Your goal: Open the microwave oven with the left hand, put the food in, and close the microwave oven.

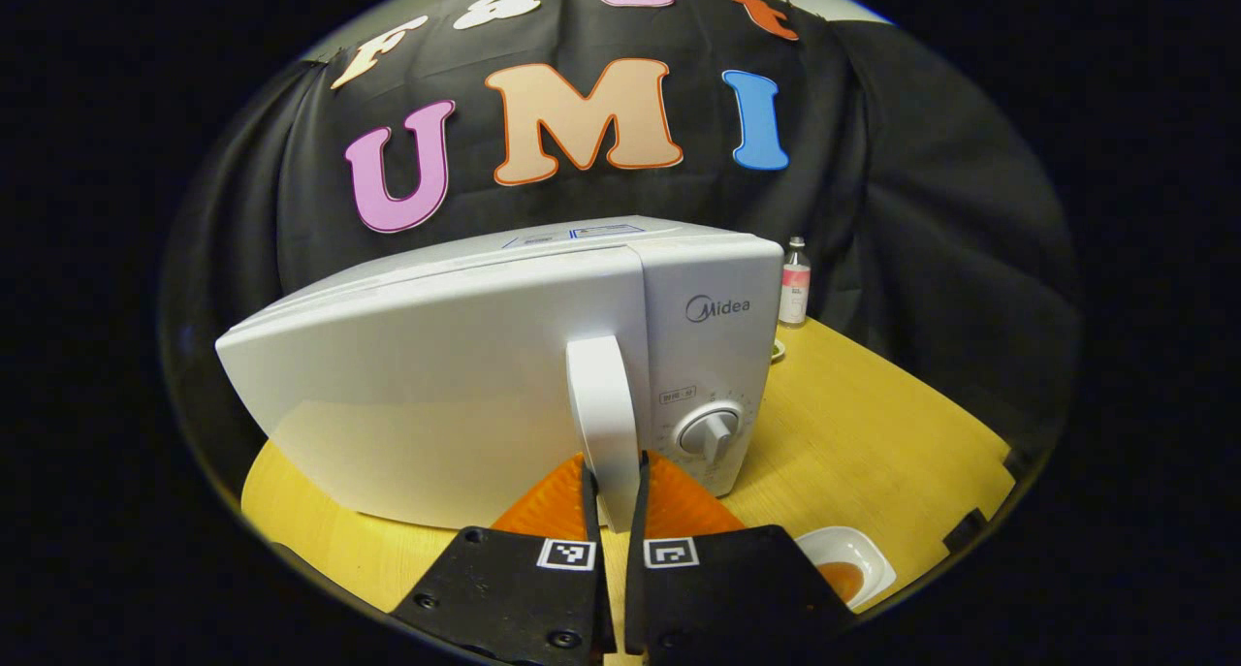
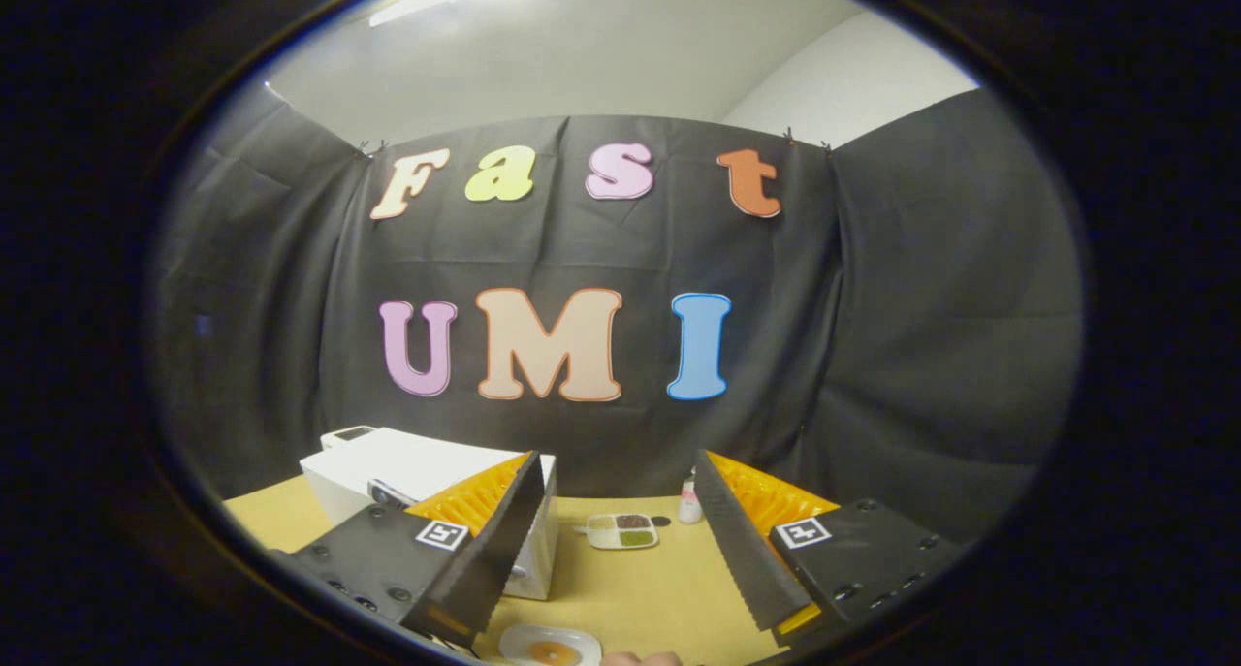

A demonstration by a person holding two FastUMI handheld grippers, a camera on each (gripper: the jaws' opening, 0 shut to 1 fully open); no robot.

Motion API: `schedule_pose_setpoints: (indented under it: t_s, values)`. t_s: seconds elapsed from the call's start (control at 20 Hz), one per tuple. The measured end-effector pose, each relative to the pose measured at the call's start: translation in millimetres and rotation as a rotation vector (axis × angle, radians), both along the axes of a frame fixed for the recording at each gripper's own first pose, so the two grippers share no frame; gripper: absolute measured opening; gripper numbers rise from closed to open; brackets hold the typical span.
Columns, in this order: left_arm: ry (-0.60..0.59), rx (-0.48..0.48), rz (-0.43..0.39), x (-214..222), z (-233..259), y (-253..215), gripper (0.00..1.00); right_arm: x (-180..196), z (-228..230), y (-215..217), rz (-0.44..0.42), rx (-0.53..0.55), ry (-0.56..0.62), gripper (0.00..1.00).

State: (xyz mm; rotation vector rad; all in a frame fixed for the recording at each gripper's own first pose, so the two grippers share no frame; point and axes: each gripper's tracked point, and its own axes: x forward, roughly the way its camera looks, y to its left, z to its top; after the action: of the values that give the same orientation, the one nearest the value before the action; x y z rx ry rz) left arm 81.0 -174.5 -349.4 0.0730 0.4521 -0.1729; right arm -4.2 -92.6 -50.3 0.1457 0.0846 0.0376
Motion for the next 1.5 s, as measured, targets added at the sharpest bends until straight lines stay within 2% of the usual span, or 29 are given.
schedule_pose_setpoints:
  t_s: [0.05,0.15,0.2,0.4,0.7,0.75,0.8,1.2,1.5]
  values:
    - [0.04,-0.024,0.012,-17,-4,0,0.03,1,1,1,0.007,0.0,-0.001,0.96]
    - [-0.024,-0.004,-0.024,-40,8,3,0.03,4,0,4,0.018,0.004,-0.004,0.96]
    - [-0.015,-0.007,-0.033,-55,5,9,0.02,6,-3,7,0.027,0.01,0.002,0.96]
    - [0.008,-0.08,-0.075,-96,7,23,0.02,13,-13,30,0.1,0.019,0.036,0.97]
    - [0.059,-0.055,-0.122,-162,11,59,0.06,18,-20,47,0.147,0.008,0.047,0.96]
    - [0.068,-0.045,-0.123,-173,11,68,0.08,18,-20,52,0.16,0.004,0.043,1.0]
    - [0.072,-0.042,-0.114,-181,12,77,0.08,18,-21,56,0.171,0.0,0.039,0.97]
    - [0.131,0.001,0.049,-240,13,155,0.1,23,-37,88,0.219,-0.003,0.061,0.97]
    - [0.145,0.029,0.21,-278,13,240,0.09,6,-89,112,0.223,-0.001,0.136,0.99]
